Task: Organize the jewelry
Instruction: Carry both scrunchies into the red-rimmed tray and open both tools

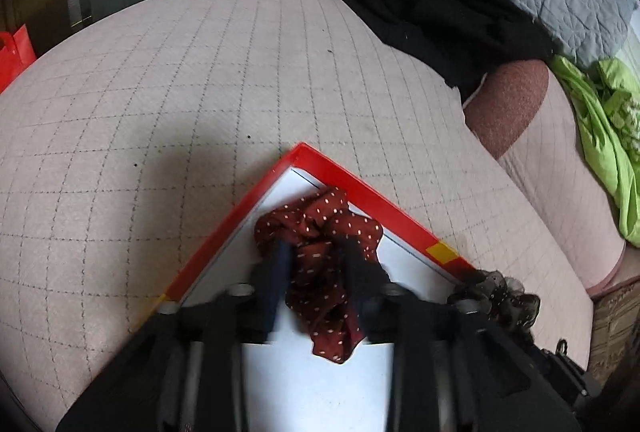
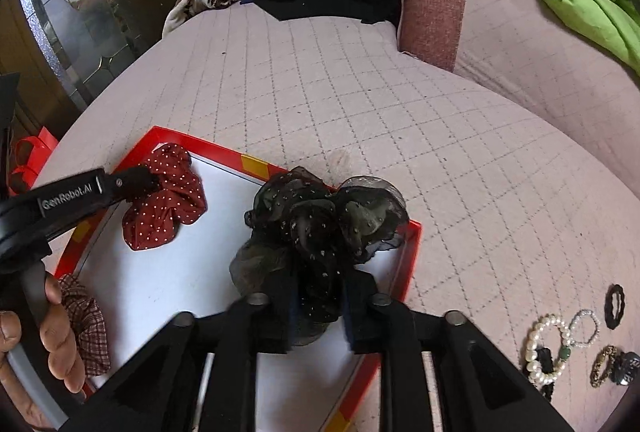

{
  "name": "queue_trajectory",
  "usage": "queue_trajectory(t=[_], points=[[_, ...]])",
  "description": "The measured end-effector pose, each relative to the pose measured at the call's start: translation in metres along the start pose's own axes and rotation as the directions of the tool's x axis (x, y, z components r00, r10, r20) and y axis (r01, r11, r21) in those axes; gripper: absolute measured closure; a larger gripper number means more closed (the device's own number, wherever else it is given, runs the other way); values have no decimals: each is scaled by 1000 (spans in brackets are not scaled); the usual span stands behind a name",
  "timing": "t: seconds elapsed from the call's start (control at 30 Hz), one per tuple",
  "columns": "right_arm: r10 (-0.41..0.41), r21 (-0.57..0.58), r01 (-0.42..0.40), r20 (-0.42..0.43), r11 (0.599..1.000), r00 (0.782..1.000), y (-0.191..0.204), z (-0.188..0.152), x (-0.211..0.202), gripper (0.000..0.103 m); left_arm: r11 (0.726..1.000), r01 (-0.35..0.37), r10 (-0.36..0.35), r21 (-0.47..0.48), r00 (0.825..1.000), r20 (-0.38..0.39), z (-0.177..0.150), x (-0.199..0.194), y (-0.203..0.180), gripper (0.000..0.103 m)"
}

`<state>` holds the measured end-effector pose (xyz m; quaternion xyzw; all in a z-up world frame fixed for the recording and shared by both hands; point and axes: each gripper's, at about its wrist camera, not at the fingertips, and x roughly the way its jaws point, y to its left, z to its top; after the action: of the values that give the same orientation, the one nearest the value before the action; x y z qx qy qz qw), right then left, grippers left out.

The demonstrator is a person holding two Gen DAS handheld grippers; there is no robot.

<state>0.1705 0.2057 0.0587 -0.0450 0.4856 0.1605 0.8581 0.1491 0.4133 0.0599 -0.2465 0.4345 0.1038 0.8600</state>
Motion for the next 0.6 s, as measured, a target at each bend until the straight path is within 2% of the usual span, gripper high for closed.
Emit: queue_trajectory(t=[0.03,0.2,0.43,0.6], points=[[2,3,-2,1,1000,1000,0,-1,-1,71,1000,3,-2,-3,1000,7,0,-2,0,53],[18,23,-18,20,1000,1000,-2,-6,-16,57,1000,15,-16,22,999,28,-2,-12,-7,52],[15,49,-17,51,999,999,-17,-44,-67,54,993,-27,17,119,996,83,-24,-37,-28,52],[10,97,-19,89,995,996,-47,-85,-117,50,969,-77,45,234,989,141,-56,-76,-59,52]])
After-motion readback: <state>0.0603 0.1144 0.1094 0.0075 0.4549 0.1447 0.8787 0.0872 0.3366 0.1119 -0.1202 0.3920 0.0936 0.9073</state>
